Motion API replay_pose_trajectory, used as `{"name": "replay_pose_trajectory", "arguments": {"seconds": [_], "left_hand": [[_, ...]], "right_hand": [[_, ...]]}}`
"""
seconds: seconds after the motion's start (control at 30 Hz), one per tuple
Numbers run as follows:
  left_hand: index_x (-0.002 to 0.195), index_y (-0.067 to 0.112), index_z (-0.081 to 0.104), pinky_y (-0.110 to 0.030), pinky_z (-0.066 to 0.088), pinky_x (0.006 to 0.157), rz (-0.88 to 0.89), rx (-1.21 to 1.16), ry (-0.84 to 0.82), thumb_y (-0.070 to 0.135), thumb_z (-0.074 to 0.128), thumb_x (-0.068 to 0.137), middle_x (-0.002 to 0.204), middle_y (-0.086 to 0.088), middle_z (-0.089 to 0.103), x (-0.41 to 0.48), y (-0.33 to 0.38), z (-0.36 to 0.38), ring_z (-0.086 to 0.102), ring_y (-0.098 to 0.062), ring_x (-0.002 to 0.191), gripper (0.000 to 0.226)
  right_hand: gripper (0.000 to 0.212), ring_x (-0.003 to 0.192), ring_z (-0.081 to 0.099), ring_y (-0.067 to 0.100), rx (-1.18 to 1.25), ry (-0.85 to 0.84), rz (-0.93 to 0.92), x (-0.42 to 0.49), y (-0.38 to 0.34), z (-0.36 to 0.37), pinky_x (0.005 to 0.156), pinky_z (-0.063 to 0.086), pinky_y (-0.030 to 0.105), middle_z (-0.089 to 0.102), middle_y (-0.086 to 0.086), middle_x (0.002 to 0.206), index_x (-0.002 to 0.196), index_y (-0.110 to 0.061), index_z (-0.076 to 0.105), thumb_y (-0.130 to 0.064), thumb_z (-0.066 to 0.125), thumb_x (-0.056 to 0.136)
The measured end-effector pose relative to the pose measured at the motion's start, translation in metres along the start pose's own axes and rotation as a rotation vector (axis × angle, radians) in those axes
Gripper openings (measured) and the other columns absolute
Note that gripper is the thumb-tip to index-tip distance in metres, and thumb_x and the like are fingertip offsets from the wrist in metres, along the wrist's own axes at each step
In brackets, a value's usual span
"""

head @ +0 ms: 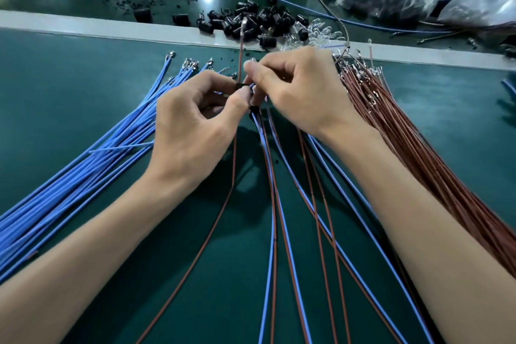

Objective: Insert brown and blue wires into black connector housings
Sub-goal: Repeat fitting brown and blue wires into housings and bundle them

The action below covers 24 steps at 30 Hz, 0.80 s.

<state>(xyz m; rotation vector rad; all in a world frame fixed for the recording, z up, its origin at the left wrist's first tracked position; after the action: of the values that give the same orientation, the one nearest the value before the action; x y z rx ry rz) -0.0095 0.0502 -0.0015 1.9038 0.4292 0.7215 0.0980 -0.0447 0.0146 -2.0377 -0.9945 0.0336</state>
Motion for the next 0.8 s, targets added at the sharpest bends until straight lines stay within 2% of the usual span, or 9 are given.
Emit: {"name": "replay_pose_trajectory", "arguments": {"seconds": [0.07,0.17,0.33,0.4,0.5,0.57,0.63,0.73,0.8], "left_hand": [[0.075,0.024,0.062,-0.043,0.055,0.069,-0.044,0.079,0.011,0.039,0.059,0.079,0.068,-0.002,0.070,0.000,-0.004,0.001,0.069,-0.022,0.068,0.015],[0.078,0.024,0.063,-0.032,0.051,0.070,-0.017,0.158,-0.007,0.040,0.056,0.079,0.072,0.007,0.067,0.001,-0.005,0.003,0.063,-0.003,0.064,0.017],[0.083,0.020,0.064,-0.020,0.045,0.090,0.088,0.112,-0.103,0.026,0.059,0.082,0.098,0.006,0.065,0.002,-0.002,0.006,0.060,-0.001,0.094,0.008],[0.079,0.024,0.062,-0.025,0.049,0.087,0.029,0.039,-0.104,0.027,0.059,0.081,0.094,0.009,0.064,0.002,-0.003,0.006,0.062,-0.006,0.088,0.005],[0.075,0.031,0.060,-0.020,0.048,0.069,-0.008,0.044,-0.096,0.032,0.059,0.079,0.087,0.009,0.065,0.001,-0.005,0.006,0.059,-0.005,0.069,0.005],[0.074,0.030,0.060,-0.017,0.042,0.058,0.000,0.100,-0.093,0.037,0.059,0.079,0.077,0.005,0.066,0.000,-0.005,0.005,0.055,-0.006,0.058,0.009],[0.074,0.026,0.063,-0.021,0.040,0.053,0.002,0.136,-0.093,0.039,0.058,0.080,0.065,-0.003,0.065,-0.001,-0.006,0.004,0.054,-0.012,0.053,0.015],[0.077,0.023,0.066,-0.025,0.041,0.054,0.019,0.094,-0.103,0.039,0.058,0.082,0.064,-0.001,0.065,-0.002,-0.004,0.005,0.056,-0.015,0.055,0.018],[0.077,0.027,0.063,-0.031,0.046,0.056,0.026,0.008,-0.088,0.035,0.060,0.084,0.070,-0.004,0.067,-0.002,-0.001,0.005,0.060,-0.022,0.060,0.011]], "right_hand": [[0.031,0.058,0.057,0.026,-0.039,-0.006,-0.051,-0.002,-0.002,0.002,0.057,0.044,0.036,0.067,0.011,0.062,0.071,-0.001,0.070,-0.022,0.059,0.092],[0.025,0.053,0.049,0.017,-0.073,0.038,-0.101,-0.002,-0.005,0.003,0.053,0.037,0.025,0.060,0.003,0.055,0.070,-0.011,0.071,-0.020,0.059,0.090],[0.020,0.064,0.063,0.015,-0.094,0.108,-0.066,-0.002,0.001,0.001,0.066,0.048,0.033,0.072,0.001,0.072,0.084,-0.014,0.076,-0.022,0.058,0.089],[0.017,0.067,0.063,0.010,-0.094,0.155,-0.046,-0.002,0.002,-0.001,0.069,0.048,0.024,0.073,-0.004,0.076,0.086,-0.014,0.075,-0.022,0.060,0.088],[0.013,0.075,0.061,0.003,-0.055,0.229,0.005,-0.001,0.004,-0.006,0.071,0.044,0.008,0.068,-0.011,0.080,0.091,-0.014,0.075,-0.018,0.063,0.088],[0.009,0.073,0.063,0.004,-0.004,0.290,0.082,0.000,0.008,-0.011,0.073,0.049,0.014,0.069,-0.008,0.083,0.092,-0.014,0.071,-0.015,0.063,0.088],[0.008,0.065,0.066,0.006,0.143,0.404,0.179,0.000,0.012,-0.019,0.063,0.052,0.020,0.068,-0.003,0.081,0.090,-0.016,0.057,-0.011,0.063,0.089],[0.025,0.051,0.062,0.005,0.552,0.574,0.318,-0.002,0.019,-0.029,0.049,0.043,0.015,0.066,-0.001,0.070,0.088,-0.017,0.039,-0.005,0.061,0.089],[0.021,0.054,0.062,0.007,0.791,0.421,0.339,0.001,0.019,-0.023,0.050,0.042,0.016,0.071,0.004,0.074,0.094,-0.014,0.042,-0.007,0.061,0.090]]}}
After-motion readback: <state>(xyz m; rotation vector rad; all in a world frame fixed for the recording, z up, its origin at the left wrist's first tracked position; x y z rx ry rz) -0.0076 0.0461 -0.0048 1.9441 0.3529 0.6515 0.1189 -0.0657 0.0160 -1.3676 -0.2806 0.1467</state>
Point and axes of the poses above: each hand's wrist, its own x-axis towards the middle knuckle, its own z-axis out of the palm, y = z × x, the point moved 4 cm from there along x, towards the middle knuckle
